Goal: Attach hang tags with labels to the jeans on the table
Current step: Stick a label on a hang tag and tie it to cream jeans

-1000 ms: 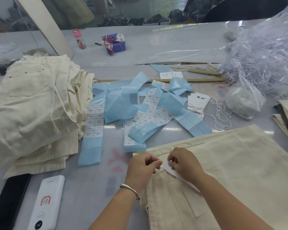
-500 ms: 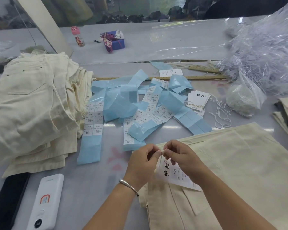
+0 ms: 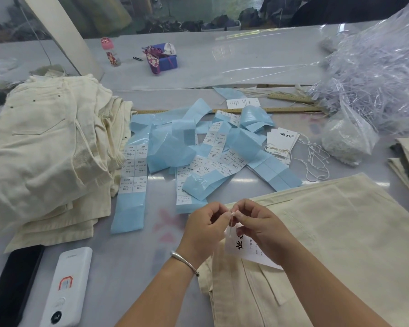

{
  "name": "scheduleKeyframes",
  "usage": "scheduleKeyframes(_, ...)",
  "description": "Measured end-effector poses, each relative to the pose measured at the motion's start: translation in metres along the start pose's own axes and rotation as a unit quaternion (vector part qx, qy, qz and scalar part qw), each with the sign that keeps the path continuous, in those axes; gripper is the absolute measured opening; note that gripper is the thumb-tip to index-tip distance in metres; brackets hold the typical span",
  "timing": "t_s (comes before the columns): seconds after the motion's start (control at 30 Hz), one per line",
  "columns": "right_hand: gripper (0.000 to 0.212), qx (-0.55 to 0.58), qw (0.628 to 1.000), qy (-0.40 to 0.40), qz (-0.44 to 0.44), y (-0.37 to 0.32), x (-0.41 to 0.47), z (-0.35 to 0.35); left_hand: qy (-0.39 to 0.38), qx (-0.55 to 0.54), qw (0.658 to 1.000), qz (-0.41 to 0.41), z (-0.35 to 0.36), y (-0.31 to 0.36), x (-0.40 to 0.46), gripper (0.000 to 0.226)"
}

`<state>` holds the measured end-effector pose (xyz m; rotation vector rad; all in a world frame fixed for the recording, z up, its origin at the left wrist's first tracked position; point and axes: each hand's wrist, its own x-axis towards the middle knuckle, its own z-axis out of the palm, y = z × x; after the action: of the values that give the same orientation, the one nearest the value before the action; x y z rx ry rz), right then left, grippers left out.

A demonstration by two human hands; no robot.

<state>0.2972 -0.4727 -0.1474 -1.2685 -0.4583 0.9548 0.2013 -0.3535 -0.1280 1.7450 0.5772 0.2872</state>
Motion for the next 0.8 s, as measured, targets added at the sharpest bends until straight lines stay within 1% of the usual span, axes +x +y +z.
scheduleKeyframes(0.07, 0.007, -0.049, 0.999, 0.019, -0.015, -0.001, -0.001, 0.0, 0.006, 0.017, 1.0, 0.014, -0.001, -0.003, 0.001, 0.017)
scheduleKeyframes(0.13, 0.008, -0.147, 0.987, 0.048, -0.042, -0.002, -0.001, 0.001, 0.007, 0.051, 0.998, 0.03, -0.002, -0.008, 0.002, 0.017)
scheduleKeyframes(0.23, 0.008, -0.303, 0.946, 0.082, -0.086, -0.006, 0.001, 0.003, 0.015, 0.173, 0.98, 0.092, -0.004, -0.013, 0.005, 0.016)
scheduleKeyframes(0.3, 0.009, -0.361, 0.923, 0.09, -0.103, -0.009, 0.002, 0.004, 0.006, 0.208, 0.971, 0.113, -0.005, -0.013, 0.008, 0.015)
scheduleKeyframes(0.37, 0.01, -0.373, 0.917, 0.093, -0.108, -0.011, 0.001, 0.004, -0.018, 0.177, 0.979, 0.099, -0.007, -0.014, 0.012, 0.013)
scheduleKeyframes(0.47, 0.012, -0.338, 0.931, 0.089, -0.106, -0.015, -0.001, 0.003, -0.065, 0.055, 0.996, 0.039, -0.012, -0.014, 0.017, 0.017)
scheduleKeyframes(0.57, 0.013, -0.297, 0.945, 0.089, -0.106, -0.016, -0.001, 0.003, -0.074, -0.001, 0.997, 0.016, -0.013, -0.015, 0.02, 0.018)
scheduleKeyframes(0.7, 0.01, -0.295, 0.943, 0.114, -0.107, -0.013, 0.001, 0.005, -0.068, -0.006, 0.998, 0.009, -0.01, -0.02, 0.021, 0.015)
scheduleKeyframes(0.77, 0.014, -0.33, 0.932, 0.113, -0.1, -0.01, 0.002, 0.003, -0.072, 0.016, 0.997, -0.002, -0.008, -0.024, 0.022, 0.014)
scheduleKeyframes(0.8, 0.016, -0.358, 0.923, 0.111, -0.094, -0.008, 0.001, 0.0, -0.074, 0.043, 0.996, -0.01, -0.007, -0.026, 0.023, 0.013)
